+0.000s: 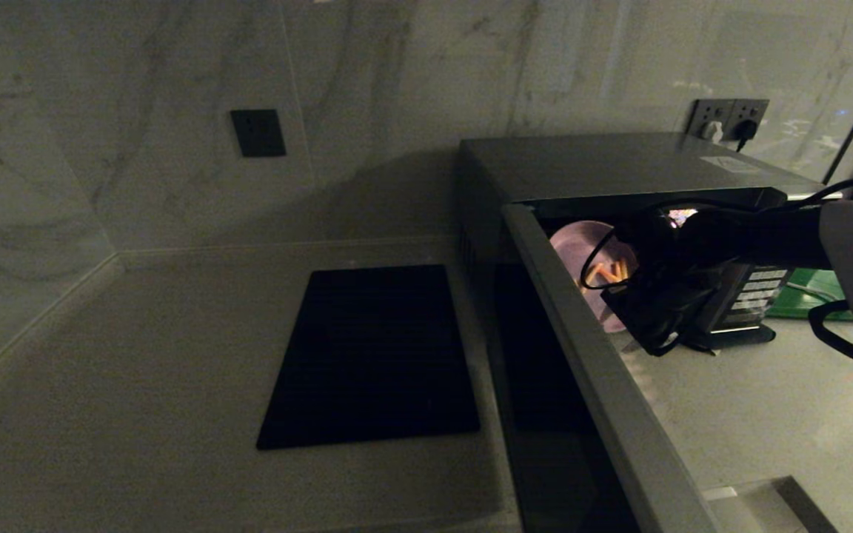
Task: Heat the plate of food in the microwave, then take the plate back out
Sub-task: Take the plate out of the microwave
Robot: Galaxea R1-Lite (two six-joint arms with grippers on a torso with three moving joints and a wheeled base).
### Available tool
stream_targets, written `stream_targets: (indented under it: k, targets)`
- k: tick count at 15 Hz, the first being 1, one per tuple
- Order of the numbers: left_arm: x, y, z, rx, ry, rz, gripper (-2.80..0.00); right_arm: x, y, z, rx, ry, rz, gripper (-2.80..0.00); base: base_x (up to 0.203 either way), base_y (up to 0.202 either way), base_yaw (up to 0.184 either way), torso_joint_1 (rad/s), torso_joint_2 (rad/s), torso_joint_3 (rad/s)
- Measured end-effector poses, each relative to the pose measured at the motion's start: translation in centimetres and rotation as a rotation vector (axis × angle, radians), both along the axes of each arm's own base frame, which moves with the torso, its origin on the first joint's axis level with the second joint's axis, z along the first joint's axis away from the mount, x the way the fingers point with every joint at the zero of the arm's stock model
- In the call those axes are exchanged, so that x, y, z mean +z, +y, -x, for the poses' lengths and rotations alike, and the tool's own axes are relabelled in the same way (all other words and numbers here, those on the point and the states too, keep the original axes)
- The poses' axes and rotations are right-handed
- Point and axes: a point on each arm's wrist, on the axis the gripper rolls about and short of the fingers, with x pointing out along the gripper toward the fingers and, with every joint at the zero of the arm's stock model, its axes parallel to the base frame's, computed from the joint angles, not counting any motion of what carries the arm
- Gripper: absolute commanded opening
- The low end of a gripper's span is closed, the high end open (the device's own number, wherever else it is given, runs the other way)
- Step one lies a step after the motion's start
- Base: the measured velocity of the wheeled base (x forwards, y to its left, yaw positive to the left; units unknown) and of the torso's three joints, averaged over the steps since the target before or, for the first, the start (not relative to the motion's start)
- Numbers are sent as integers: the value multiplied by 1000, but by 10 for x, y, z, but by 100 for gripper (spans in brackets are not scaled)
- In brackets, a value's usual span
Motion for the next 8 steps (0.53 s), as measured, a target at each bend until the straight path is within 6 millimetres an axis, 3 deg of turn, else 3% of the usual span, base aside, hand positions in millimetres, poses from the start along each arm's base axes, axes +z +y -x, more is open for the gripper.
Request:
stream_targets:
  k: [8]
  targets:
    - [0,0,0,0,0,0,-280,7,-1,-1,0,-27,-1,-280,0,0,0,0,0,0]
